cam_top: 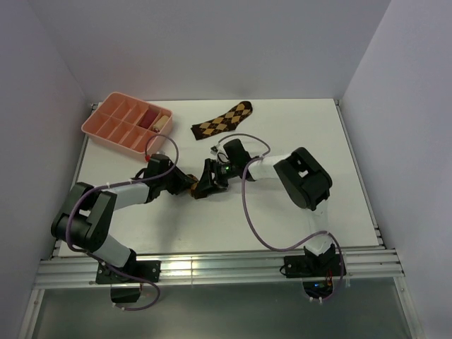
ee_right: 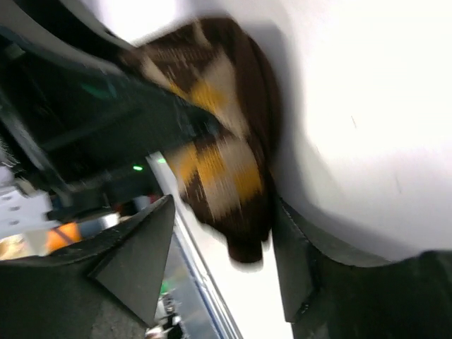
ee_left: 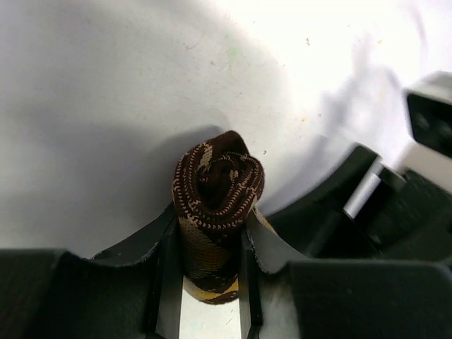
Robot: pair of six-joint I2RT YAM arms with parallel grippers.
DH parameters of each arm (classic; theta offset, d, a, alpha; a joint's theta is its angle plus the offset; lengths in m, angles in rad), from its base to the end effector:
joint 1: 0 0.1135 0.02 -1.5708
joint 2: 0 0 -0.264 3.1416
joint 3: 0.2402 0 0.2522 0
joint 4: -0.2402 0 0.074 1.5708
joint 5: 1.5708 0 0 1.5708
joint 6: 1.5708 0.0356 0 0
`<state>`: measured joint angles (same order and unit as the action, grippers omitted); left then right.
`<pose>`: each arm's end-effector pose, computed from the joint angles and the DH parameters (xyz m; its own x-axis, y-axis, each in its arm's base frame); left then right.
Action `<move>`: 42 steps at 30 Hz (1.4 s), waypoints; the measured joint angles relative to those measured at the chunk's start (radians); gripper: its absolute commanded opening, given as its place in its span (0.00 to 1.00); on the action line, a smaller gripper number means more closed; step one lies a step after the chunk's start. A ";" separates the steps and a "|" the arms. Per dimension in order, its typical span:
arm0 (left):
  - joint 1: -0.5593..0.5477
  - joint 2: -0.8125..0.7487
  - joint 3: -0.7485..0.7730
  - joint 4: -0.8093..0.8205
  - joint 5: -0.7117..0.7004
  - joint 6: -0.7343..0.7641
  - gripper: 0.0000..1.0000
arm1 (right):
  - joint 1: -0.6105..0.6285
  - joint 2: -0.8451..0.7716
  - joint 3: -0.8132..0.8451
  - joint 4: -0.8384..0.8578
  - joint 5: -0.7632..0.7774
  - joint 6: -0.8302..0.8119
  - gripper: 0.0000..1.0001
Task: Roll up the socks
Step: Pick up the sock at the center of the board, then place the sock in the storage box.
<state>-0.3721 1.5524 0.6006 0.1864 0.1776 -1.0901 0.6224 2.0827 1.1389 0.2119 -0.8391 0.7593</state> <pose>0.2630 -0.1094 0.1372 -0.7210 -0.6554 -0.2249 -0.3519 0.6259 -0.6960 0.3212 0.2631 0.1151 -0.9716 -0.1310 -0.1973 -0.2349 0.4279 0.8728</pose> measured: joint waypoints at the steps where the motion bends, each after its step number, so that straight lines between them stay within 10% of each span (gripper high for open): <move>1: -0.005 -0.004 0.016 -0.037 -0.016 0.005 0.01 | -0.001 -0.028 -0.009 -0.049 0.031 -0.029 0.67; 21: 0.109 -0.075 0.608 -0.578 -0.416 0.250 0.00 | -0.144 -0.816 -0.151 -0.537 0.571 -0.364 0.71; 30: 0.207 0.050 0.803 -0.502 -0.569 0.515 0.00 | -0.154 -1.043 -0.240 -0.520 0.666 -0.365 0.71; 42: 0.243 0.115 0.626 -0.180 -0.423 1.062 0.00 | -0.156 -1.120 -0.291 -0.507 0.688 -0.385 0.71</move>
<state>-0.1287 1.6672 1.2270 0.0067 -0.2459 -0.0284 0.4664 0.9630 0.8482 -0.2951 -0.1513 0.3744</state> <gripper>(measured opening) 0.324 0.711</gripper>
